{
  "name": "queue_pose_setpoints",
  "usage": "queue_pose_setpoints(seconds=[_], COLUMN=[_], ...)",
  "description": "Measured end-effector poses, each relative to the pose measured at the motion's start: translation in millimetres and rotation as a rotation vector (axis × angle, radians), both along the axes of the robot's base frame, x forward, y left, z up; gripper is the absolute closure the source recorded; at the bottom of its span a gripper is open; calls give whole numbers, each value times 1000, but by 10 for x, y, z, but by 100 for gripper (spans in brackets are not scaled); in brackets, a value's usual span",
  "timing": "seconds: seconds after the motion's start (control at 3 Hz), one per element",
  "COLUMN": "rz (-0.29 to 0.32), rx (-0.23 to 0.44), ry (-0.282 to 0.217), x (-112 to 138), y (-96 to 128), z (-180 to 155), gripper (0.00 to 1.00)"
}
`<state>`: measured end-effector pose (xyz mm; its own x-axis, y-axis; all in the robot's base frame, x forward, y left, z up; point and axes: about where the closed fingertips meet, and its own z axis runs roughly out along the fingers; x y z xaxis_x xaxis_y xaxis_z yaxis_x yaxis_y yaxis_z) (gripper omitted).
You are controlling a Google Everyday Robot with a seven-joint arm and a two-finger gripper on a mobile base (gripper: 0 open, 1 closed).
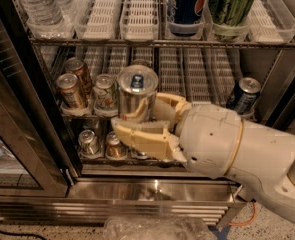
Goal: Pick redbull can from top shelf of fridge
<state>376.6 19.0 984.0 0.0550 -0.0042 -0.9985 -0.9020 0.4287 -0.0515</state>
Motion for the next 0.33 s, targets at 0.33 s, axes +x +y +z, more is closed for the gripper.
queue_pose_setpoints(seconds=[0.33], rz=[10], rx=[-1], ry=[4], x=[-40], y=[14], z=[-22], gripper=[100])
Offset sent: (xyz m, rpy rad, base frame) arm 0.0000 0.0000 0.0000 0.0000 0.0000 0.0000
